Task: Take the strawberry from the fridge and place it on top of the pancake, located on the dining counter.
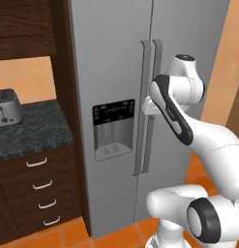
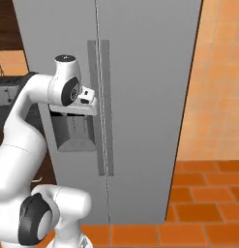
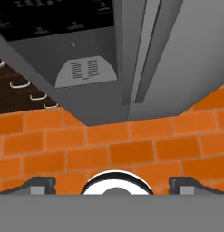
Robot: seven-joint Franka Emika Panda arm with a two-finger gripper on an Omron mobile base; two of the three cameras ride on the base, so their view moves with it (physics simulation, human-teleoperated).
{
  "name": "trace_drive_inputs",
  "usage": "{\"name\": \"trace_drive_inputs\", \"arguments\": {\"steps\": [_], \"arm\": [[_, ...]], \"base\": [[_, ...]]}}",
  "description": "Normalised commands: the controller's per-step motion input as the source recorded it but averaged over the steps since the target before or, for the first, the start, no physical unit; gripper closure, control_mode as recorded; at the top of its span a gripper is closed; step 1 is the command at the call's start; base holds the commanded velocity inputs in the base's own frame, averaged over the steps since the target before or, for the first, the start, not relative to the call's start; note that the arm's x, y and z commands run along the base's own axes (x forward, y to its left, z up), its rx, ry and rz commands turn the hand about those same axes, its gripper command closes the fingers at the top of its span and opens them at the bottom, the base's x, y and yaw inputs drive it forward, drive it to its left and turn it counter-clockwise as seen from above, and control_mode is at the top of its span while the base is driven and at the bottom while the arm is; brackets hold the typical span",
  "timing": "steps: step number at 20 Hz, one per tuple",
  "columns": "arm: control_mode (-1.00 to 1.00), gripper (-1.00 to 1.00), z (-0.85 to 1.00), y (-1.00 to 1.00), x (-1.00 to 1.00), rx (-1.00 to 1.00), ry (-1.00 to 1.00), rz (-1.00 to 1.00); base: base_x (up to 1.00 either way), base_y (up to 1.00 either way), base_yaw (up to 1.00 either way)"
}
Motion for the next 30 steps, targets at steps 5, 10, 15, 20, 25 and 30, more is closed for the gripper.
{"name": "trace_drive_inputs", "arguments": {"steps": [5,10,15,20,25,30], "arm": [[1.0,-1.0,0.0,0.0,0.0,0.0,0.0,0.0],[1.0,-1.0,0.0,0.0,0.0,0.0,0.0,0.0],[1.0,-1.0,0.0,0.0,0.0,0.0,0.0,0.0],[1.0,-1.0,0.0,0.0,0.0,0.0,0.0,0.0],[1.0,-1.0,0.0,0.0,0.0,0.0,0.0,0.0],[1.0,-1.0,0.0,0.0,0.0,0.0,0.0,0.0]], "base": [[0.15,0.63,-0.35],[0.32,0.41,-0.31],[0.41,0.21,-0.26],[0.3,0.2,-0.23],[0.08,0.33,-0.21],[0.28,0.45,-0.2]]}}
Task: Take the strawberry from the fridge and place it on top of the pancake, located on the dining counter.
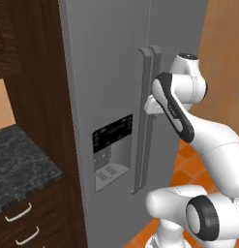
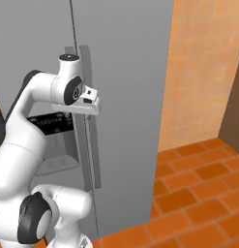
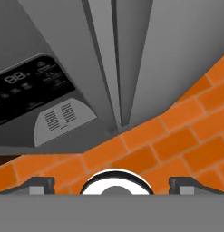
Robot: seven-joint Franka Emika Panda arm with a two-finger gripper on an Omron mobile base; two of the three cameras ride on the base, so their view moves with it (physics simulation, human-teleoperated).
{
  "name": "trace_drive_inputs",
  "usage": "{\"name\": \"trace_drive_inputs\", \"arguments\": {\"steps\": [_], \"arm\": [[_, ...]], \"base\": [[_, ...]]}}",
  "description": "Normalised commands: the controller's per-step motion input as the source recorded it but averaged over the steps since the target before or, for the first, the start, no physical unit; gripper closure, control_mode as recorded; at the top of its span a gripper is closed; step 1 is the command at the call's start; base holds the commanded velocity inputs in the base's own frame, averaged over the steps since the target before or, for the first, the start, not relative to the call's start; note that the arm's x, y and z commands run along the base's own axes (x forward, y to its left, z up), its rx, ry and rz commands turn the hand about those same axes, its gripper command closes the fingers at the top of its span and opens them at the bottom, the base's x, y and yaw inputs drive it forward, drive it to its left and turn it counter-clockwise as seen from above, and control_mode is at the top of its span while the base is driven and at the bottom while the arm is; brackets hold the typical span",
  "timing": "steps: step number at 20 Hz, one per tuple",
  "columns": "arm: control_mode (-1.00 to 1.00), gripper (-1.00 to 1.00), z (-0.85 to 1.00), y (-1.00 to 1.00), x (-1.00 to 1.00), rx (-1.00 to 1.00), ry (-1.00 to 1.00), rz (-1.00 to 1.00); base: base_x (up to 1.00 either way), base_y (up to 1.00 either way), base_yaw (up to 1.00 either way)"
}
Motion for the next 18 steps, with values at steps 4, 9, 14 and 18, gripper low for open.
{"name": "trace_drive_inputs", "arguments": {"steps": [4,9,14,18], "arm": [[1.0,-1.0,0.0,0.0,0.0,0.0,0.0,0.0],[1.0,-1.0,0.0,0.0,0.0,0.0,0.0,0.0],[1.0,-1.0,0.0,0.0,0.0,0.0,0.0,0.0],[1.0,-1.0,0.0,0.0,0.0,0.0,0.0,0.0]], "base": [[0.27,0.3,-0.13],[0.26,0.26,-0.1],[0.3,0.24,-0.06],[0.07,0.24,0.0]]}}
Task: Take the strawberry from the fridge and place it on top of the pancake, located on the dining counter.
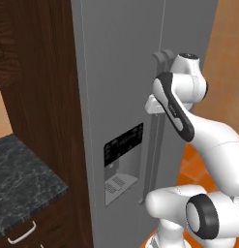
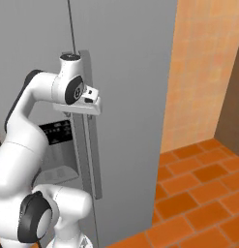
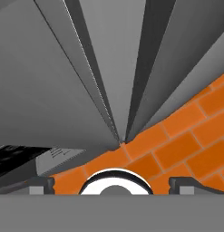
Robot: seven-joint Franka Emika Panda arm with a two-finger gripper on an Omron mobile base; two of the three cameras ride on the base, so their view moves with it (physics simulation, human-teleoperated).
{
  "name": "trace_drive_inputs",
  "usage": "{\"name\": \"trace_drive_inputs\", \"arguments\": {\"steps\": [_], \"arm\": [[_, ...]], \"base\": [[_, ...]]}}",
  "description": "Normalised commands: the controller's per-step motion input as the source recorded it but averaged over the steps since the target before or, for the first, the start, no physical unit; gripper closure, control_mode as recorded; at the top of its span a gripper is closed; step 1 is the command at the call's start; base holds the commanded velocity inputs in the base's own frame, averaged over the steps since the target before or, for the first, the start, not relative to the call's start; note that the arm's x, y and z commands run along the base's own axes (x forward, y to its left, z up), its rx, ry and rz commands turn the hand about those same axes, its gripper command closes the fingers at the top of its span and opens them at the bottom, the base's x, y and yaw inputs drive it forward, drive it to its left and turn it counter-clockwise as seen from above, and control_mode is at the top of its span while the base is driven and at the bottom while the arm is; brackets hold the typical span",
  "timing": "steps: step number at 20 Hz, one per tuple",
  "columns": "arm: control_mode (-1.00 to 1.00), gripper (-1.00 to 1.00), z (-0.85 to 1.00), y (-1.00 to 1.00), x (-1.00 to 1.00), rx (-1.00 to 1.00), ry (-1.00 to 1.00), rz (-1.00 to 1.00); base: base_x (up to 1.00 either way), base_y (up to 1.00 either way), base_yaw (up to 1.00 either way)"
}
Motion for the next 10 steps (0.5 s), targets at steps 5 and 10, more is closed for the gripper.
{"name": "trace_drive_inputs", "arguments": {"steps": [5,10], "arm": [[1.0,-1.0,0.0,0.0,0.0,0.0,0.0,0.0],[1.0,-1.0,0.0,0.0,0.0,0.0,0.0,0.0]], "base": [[0.16,0.29,0.0],[0.25,0.37,0.0]]}}
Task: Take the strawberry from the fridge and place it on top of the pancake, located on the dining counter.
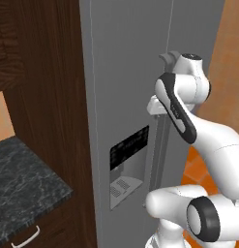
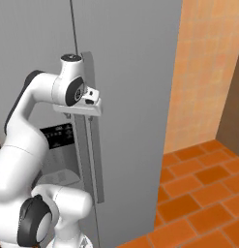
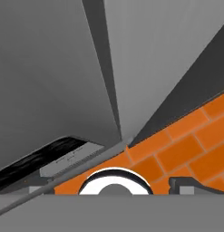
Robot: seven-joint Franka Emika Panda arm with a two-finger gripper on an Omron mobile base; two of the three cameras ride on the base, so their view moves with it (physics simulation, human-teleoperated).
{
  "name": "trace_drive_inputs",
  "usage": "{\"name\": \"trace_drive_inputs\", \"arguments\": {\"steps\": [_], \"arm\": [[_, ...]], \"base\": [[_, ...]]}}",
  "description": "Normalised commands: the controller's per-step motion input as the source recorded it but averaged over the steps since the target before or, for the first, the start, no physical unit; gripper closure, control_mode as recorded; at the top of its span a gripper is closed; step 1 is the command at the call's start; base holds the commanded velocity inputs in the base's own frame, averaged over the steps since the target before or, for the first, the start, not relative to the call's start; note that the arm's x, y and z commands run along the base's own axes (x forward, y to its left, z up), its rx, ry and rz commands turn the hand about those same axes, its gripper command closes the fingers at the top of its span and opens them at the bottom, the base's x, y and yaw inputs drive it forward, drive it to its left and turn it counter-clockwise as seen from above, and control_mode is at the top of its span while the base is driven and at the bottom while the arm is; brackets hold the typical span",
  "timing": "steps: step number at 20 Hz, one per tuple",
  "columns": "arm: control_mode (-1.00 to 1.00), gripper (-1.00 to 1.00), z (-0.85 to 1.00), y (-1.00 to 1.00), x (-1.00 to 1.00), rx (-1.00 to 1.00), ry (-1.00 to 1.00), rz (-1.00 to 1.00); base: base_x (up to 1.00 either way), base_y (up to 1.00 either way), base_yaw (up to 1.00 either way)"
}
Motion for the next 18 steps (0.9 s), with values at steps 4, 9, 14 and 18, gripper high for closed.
{"name": "trace_drive_inputs", "arguments": {"steps": [4,9,14,18], "arm": [[1.0,-1.0,0.0,0.0,0.0,0.0,0.0,0.0],[-1.0,-1.0,0.0,-0.04,-0.3,0.03,-0.12,0.01],[-1.0,-1.0,0.0,-0.51,-0.48,0.17,-0.31,0.13],[-1.0,-1.0,-0.05,-0.38,-0.01,0.24,-0.24,0.19]], "base": [[0.0,0.07,0.0],[0.0,0.0,0.0],[0.0,0.0,0.0],[0.0,0.0,0.0]]}}
